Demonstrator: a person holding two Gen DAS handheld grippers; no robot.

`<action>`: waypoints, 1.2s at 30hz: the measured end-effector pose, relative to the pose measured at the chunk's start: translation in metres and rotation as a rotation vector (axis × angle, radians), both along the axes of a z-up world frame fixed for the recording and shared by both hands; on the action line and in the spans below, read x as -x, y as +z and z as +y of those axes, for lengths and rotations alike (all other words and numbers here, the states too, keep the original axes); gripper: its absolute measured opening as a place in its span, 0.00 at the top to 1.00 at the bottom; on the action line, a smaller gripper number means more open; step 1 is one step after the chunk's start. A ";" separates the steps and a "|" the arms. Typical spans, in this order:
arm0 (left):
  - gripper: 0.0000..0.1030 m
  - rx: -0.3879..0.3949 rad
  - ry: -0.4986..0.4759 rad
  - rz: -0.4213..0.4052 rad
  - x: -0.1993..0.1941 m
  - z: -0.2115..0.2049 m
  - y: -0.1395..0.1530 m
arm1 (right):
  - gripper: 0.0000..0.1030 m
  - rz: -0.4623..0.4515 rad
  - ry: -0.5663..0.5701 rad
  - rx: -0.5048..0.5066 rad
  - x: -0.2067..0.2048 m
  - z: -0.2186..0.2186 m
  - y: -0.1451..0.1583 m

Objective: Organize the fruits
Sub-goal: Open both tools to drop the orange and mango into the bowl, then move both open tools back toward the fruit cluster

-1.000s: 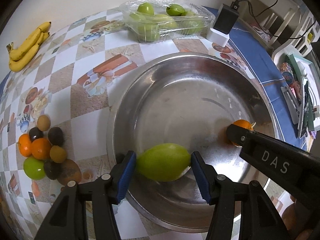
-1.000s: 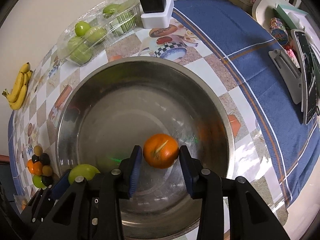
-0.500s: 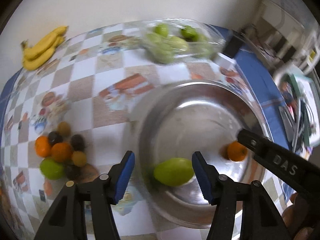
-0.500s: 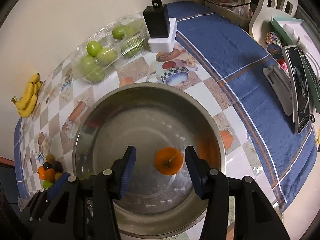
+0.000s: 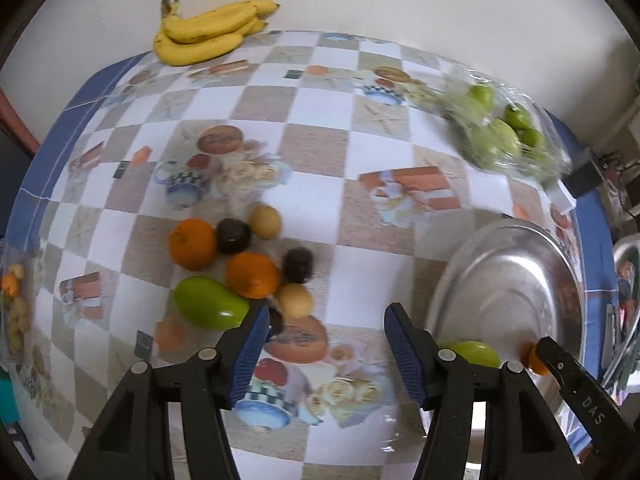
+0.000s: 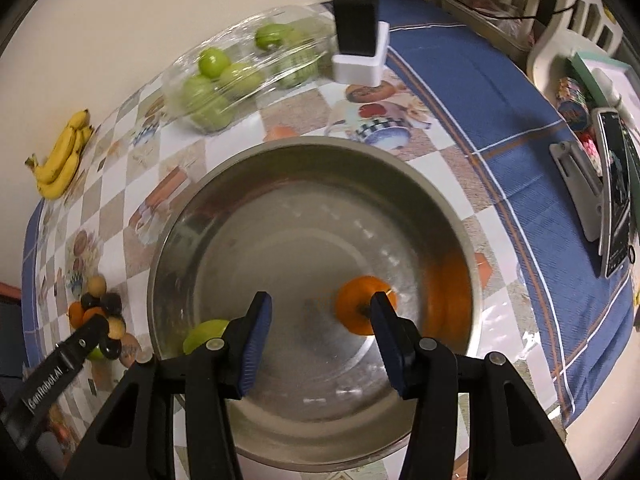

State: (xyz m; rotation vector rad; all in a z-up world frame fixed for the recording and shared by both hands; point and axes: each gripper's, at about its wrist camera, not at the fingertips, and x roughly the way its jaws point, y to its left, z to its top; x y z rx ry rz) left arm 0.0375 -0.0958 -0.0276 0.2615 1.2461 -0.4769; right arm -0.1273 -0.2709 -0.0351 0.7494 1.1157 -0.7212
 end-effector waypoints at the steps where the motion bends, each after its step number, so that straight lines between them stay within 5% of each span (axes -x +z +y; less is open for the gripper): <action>1: 0.38 -0.003 0.002 -0.003 -0.001 0.001 0.000 | 0.49 0.002 0.004 0.002 -0.001 0.002 0.000; 4: 0.32 -0.005 -0.002 0.001 -0.002 0.001 -0.001 | 0.47 0.006 0.014 0.005 -0.003 0.003 -0.001; 6: 0.18 -0.007 -0.006 0.001 -0.002 0.001 -0.002 | 0.32 0.012 0.019 0.010 -0.004 0.004 -0.002; 8: 0.07 -0.022 -0.005 -0.007 -0.002 0.001 -0.004 | 0.27 0.018 0.032 0.015 -0.006 0.006 -0.004; 24: 0.00 -0.052 0.053 -0.028 -0.014 0.016 -0.013 | 0.00 0.066 0.069 0.043 -0.013 0.008 -0.010; 36: 0.00 -0.030 0.080 -0.023 -0.030 0.036 -0.011 | 0.00 0.022 0.074 0.047 -0.018 0.015 -0.004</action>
